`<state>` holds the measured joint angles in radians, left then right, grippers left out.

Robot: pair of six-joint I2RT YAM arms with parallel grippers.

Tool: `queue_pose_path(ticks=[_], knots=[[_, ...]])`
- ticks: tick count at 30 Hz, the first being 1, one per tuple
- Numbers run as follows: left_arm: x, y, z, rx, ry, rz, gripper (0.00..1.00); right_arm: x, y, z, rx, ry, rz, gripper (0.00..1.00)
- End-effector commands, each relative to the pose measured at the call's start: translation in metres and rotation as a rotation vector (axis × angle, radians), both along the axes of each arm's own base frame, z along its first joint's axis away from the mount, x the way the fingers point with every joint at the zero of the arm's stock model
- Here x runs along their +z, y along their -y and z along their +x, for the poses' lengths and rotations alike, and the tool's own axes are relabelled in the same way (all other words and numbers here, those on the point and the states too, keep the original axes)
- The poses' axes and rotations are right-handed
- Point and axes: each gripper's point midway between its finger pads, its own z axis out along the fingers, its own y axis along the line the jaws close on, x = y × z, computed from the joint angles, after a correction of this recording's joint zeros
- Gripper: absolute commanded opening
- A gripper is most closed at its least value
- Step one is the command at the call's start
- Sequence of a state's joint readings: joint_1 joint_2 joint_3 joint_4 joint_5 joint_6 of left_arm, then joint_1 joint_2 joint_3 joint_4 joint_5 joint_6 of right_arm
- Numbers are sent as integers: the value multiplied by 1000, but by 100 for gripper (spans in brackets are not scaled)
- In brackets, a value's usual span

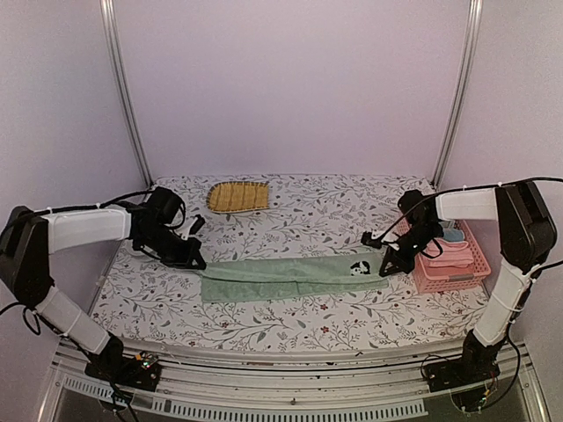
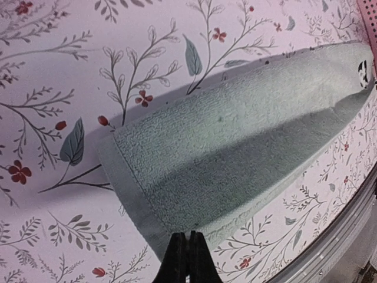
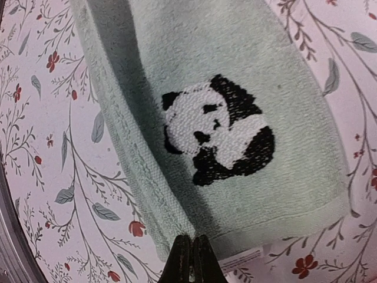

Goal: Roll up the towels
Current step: Fold the towel at the center of the board.

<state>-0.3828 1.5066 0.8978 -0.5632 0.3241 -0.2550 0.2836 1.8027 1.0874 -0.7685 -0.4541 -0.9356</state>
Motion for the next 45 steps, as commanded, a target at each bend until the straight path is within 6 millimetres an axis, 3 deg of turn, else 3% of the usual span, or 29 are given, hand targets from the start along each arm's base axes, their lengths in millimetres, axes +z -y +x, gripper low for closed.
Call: queue_pose_path(ticks=[1, 22, 23, 25, 27, 29, 33, 37, 42, 45], knots=[[11, 2, -5, 2, -8, -6, 0, 26, 5, 25, -26, 72, 5, 3], [-60, 9, -68, -70, -320, 67, 0, -7, 19, 7, 8, 29, -71, 6], [-61, 10, -71, -74, -336, 66, 2, -5, 18, 5, 17, 38, -67, 8], [-57, 8, -73, -93, -350, 83, 16, 1, 16, 2, 21, 46, -54, 14], [-49, 2, -68, -87, -323, 125, 26, 15, 11, -1, 15, 40, -14, 32], [-34, 1, -63, -87, -278, 121, 31, 32, 4, -7, 11, 19, 37, 42], [-14, 4, -46, -64, -208, 96, 38, 67, -11, 2, -22, 45, 131, 44], [-4, 15, -15, -34, -118, 72, 37, 91, -23, 39, -122, 95, 179, 44], [13, 30, 20, -27, 12, 23, 29, 76, -28, 72, -250, 73, 171, 39], [8, 35, 32, 13, 51, -11, 7, 52, -26, 81, -307, 20, 131, 30]])
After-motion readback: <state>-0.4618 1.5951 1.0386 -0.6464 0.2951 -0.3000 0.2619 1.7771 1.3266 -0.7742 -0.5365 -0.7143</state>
